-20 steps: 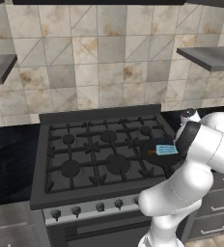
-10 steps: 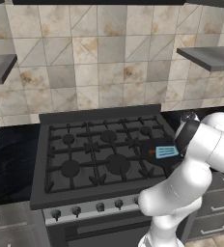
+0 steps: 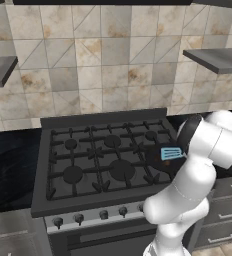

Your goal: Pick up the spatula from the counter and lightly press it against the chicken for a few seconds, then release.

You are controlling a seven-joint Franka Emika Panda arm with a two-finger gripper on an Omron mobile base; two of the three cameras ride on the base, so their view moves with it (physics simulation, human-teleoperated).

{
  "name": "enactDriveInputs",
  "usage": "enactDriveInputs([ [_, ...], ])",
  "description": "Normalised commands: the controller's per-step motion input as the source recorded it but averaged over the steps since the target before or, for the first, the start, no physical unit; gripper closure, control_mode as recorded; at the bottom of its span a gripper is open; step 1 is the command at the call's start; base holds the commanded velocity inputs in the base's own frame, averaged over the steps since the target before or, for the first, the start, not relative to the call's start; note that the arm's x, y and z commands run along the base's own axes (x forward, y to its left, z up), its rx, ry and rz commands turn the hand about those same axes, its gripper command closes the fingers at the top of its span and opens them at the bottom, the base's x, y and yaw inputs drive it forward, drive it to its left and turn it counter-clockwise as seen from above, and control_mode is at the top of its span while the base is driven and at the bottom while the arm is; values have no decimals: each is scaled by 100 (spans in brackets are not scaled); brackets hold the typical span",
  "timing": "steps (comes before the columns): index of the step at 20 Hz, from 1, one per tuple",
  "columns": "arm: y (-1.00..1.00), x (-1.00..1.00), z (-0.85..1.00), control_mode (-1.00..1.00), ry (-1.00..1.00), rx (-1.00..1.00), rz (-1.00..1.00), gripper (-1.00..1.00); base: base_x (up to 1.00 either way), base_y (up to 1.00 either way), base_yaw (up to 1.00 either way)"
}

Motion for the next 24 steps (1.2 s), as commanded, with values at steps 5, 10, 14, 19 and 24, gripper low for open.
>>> enactDriveInputs([
  [5,0,5,-14,-100,0,-1,0,100,0,0,0],
  [10,0,0,-17,-100,0,-3,0,100,0,0,0],
  [14,0,0,-20,-100,0,-4,0,100,0,0,0],
  [19,1,0,-23,-100,0,-4,0,100,0,0,0],
  [24,4,0,-22,-100,0,-4,0,100,0,0,0],
])
